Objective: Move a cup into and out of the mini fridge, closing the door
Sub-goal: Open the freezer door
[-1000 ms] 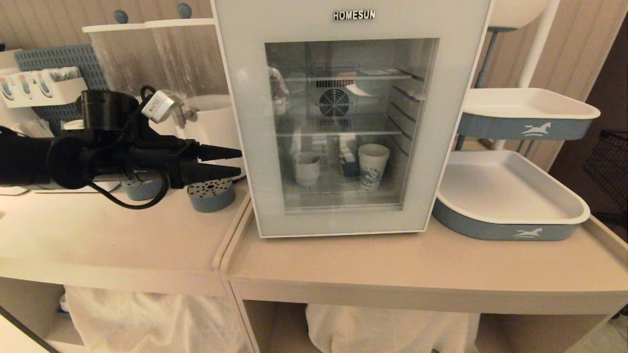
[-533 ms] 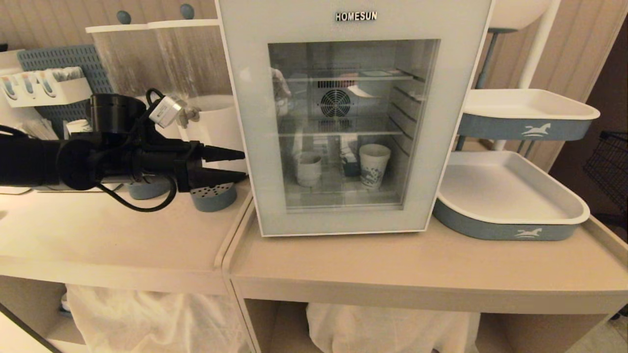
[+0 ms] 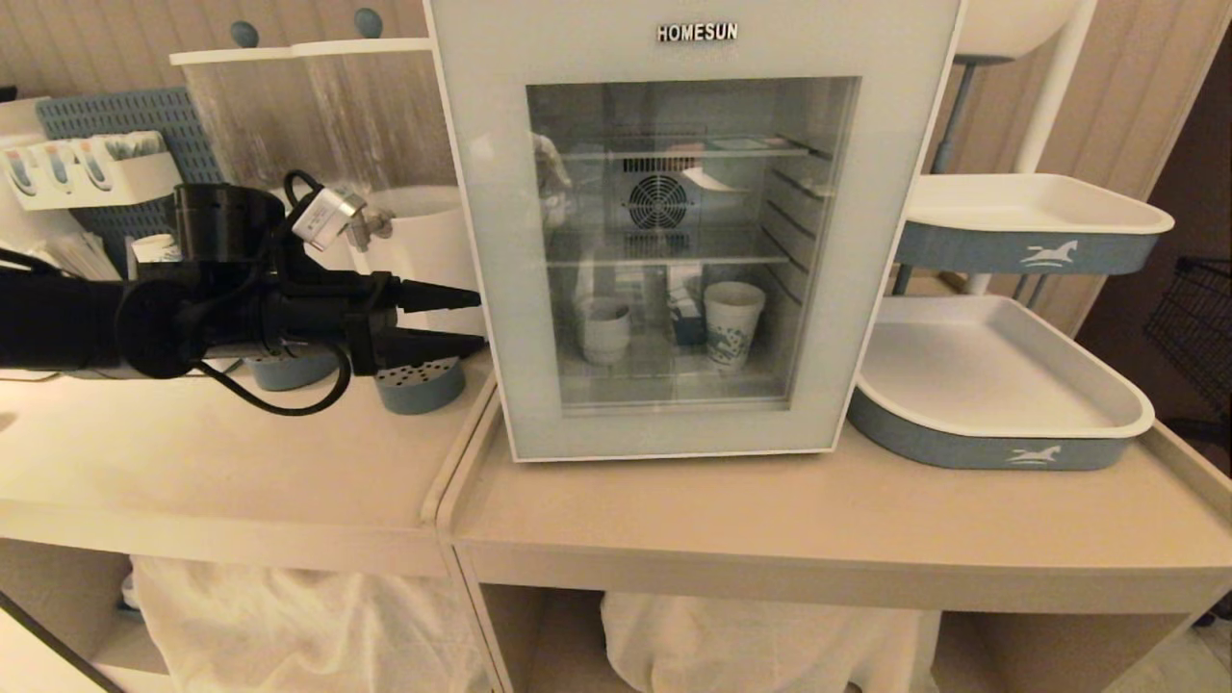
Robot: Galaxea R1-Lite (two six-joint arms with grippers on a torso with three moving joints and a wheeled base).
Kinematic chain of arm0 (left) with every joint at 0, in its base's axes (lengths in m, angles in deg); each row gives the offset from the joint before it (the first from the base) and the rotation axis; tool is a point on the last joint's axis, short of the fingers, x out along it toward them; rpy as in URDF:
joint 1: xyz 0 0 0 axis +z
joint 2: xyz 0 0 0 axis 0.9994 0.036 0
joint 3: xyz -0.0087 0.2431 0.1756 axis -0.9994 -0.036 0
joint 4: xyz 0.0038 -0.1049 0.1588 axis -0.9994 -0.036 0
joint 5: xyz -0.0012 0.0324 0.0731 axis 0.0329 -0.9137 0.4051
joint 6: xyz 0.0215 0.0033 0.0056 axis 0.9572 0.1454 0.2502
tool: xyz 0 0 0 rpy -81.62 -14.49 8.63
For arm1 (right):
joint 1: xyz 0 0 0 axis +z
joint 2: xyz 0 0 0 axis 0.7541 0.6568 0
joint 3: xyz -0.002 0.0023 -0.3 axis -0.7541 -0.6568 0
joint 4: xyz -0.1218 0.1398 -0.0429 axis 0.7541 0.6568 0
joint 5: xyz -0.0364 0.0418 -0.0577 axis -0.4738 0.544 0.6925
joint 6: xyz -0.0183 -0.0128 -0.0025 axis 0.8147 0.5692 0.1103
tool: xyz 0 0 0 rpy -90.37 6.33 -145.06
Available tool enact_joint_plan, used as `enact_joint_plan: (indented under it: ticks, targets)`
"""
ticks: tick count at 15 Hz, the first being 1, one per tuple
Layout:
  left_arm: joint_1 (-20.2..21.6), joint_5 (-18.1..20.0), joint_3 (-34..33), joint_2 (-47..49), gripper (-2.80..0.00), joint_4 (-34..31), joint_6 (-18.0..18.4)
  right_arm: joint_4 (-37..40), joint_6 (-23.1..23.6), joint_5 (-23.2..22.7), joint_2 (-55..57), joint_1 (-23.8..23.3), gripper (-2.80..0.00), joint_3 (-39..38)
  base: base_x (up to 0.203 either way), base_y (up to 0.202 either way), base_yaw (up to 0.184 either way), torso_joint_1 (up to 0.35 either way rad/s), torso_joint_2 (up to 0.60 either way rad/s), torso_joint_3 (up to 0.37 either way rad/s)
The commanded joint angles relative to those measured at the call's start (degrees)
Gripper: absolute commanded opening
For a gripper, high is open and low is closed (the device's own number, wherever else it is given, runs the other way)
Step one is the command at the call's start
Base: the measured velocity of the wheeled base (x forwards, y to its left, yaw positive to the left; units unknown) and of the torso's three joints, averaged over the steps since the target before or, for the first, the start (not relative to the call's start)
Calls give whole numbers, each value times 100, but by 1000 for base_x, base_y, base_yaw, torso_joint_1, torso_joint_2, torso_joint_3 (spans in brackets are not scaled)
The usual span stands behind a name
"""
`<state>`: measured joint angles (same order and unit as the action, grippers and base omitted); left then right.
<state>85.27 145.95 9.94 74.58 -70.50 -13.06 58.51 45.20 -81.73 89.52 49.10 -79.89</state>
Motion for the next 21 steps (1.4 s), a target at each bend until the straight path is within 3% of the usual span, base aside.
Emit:
enact_joint_plan:
  ticks: [1,11,17,21]
  targets:
    - [12,26,13,74,0,9,7,2,8,0,-1,2,-280,0,0,0,0,0,0,0]
    - [188,24,30,124,0,6,-7,11,9,-9,-1,2,-280,0,0,0,0,0,0,0]
    - [93,87,145,84,0,36,-384,11,9,-9,-1,2,-280,0,0,0,0,0,0,0]
    - [31,83,217,122,0,32,-415,11,9,-9,-1,2,-280,0,0,0,0,0,0,0]
